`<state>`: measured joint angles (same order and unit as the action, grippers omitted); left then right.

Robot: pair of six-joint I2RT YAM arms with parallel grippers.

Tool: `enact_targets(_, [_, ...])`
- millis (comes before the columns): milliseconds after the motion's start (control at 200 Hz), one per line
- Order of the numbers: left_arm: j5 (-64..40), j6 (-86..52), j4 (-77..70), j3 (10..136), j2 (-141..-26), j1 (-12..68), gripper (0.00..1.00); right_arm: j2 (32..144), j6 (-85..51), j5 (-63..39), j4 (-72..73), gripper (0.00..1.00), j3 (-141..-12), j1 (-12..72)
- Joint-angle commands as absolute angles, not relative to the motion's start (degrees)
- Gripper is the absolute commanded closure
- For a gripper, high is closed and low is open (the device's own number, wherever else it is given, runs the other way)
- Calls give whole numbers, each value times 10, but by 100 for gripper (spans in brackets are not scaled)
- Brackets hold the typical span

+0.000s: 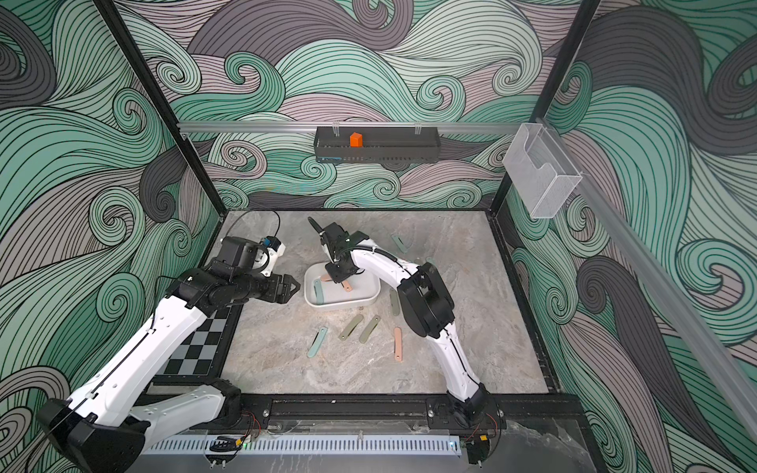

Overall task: Take the fruit knife out of the storage box
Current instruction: Pick up the fruit knife from the storage box, then place the fruit knife at the center of the board.

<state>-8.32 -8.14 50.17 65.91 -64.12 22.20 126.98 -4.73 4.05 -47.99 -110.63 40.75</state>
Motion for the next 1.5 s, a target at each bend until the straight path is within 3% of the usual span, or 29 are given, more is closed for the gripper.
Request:
enact_targets(0, [-103,-73,492,698,-657,219,19,1220,-37,30,-496,81,-1110,390])
enact_targets(220, [-110,-63,486,750,-707,219,19,1219,-32,32,-531,80,-1166,340])
enact_targets(625, [-178,-85,425,789,-811,219,20,1327,-34,35,-545,71,-1286,243])
enact_targets(946, [-198,-95,410,811,-861,220,21,1425,-44,8,-544,78,-1334,214])
enact_targets(1226, [-196,-91,412,816,-861,219,21,1423,-52,9,-542,79,-1327,213])
enact_targets(1286, [-196,-91,413,816,-858,220,21,1406,-53,1,-537,73,-1317,214])
enact_targets(1441, [-189,-90,423,818,-847,219,21,1366,-54,-20,-534,40,-1295,218])
enact_targets(1496, [-181,-87,428,818,-839,219,21,1351,-53,-46,-534,35,-1283,219])
